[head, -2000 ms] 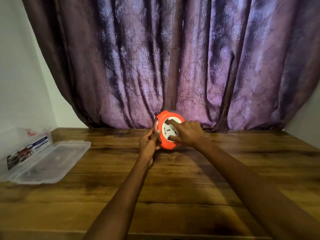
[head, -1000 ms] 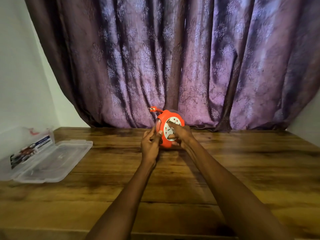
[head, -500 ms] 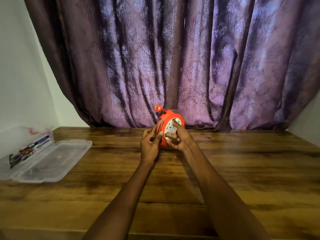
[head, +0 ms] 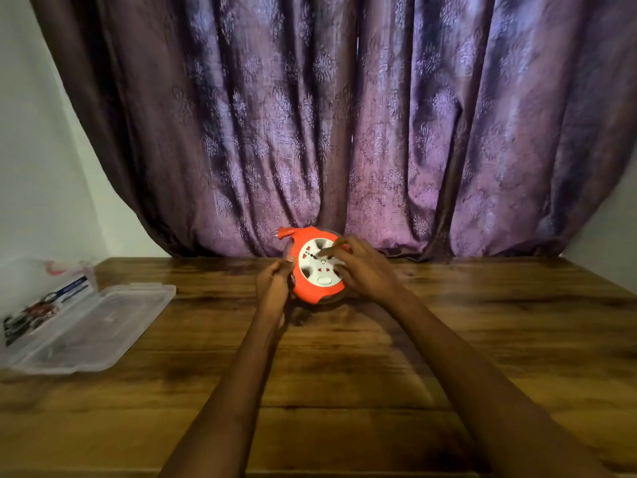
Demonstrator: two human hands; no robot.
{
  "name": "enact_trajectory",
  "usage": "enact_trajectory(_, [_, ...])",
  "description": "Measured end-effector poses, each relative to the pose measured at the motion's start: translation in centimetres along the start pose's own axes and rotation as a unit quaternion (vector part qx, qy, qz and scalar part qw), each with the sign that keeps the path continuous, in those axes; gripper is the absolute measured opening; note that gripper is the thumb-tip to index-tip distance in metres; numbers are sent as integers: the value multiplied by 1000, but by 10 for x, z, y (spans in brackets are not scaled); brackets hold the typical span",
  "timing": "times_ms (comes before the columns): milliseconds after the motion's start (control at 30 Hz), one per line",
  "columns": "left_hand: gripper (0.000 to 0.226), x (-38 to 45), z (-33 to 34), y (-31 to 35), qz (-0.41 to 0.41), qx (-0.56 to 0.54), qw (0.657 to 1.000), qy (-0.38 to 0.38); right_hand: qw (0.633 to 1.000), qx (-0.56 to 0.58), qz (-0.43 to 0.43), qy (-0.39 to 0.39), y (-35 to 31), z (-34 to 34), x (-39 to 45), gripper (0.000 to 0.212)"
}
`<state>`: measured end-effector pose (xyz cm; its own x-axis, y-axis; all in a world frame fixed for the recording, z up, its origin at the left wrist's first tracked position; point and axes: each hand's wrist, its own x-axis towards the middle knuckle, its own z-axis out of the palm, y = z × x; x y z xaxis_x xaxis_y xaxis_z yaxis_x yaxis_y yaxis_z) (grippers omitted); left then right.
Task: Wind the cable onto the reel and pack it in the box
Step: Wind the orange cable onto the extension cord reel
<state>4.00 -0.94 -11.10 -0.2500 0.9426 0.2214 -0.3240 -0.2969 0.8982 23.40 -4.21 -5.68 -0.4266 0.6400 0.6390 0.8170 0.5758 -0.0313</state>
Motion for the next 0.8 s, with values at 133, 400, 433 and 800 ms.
enact_trajectory(133, [23,1,-6,-1,-25,-23,998,-43,969,-168,-125,-127,2,-7,4,48])
enact_trajectory(400, [13,-8,-1,-5,21,23,995,-90,942,-278,-169,-79,8,-12,0,54])
enact_trajectory(433, [13,-9,-1,-4,26,33,995,-91,945,-273,-162,-81,7,-9,-2,56])
enact_trajectory(800, [12,-7,-12,0,-35,-7,998,-57,910,327,217,136,15,23,-4,37])
